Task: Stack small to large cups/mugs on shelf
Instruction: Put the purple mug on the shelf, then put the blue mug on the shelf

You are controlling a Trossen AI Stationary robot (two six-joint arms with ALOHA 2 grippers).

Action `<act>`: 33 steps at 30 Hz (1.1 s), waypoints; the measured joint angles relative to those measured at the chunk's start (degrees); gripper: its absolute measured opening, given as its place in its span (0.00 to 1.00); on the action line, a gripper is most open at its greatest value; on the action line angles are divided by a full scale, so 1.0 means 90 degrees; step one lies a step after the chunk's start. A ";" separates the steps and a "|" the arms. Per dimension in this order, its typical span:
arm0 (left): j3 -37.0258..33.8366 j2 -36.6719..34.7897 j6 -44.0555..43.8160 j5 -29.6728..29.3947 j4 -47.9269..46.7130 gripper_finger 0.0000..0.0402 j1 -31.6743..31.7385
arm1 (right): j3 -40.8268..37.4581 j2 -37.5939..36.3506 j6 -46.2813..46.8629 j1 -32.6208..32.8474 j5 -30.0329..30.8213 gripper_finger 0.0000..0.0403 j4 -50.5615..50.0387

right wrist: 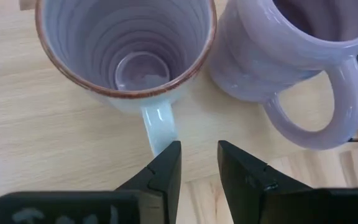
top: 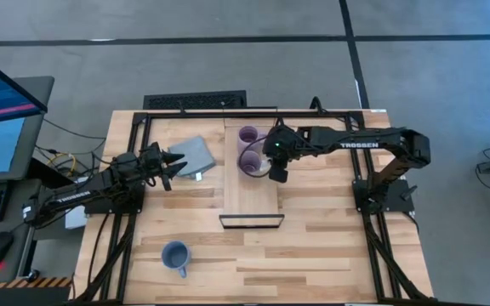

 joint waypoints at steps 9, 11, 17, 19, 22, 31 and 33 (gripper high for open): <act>0.0002 0.0000 -0.0007 0.0000 -0.0002 0.39 0.0000 | 0.0003 -0.0133 0.0044 -0.0060 0.0474 0.31 -0.0167; 0.0001 0.0000 -0.0010 0.0002 -0.0002 0.39 0.0000 | 0.0024 -0.0304 0.0062 -0.0058 0.0554 0.31 -0.0400; 0.0000 0.0000 0.0097 -0.0002 -0.0002 0.39 0.0000 | 0.0110 -0.1310 0.0277 0.0119 0.0550 0.31 -0.0884; 0.0001 -0.0002 0.0104 -0.0011 0.0017 0.39 0.0000 | 0.0112 -0.1692 0.0382 0.0220 0.0554 0.31 -0.0958; 0.0022 -0.0002 0.0104 0.0024 0.0083 0.39 0.0001 | 0.0118 -0.2242 0.0513 0.0410 0.0556 0.31 -0.1081; 0.0153 -0.0003 0.0202 0.0995 0.0317 0.39 -0.0002 | 0.0120 -0.3030 0.1979 0.1386 0.0528 0.31 -0.2286; 0.0153 -0.0007 0.0196 0.1304 0.0429 0.39 -0.0005 | 0.0119 -0.2949 0.2234 0.1797 0.0520 0.31 -0.2394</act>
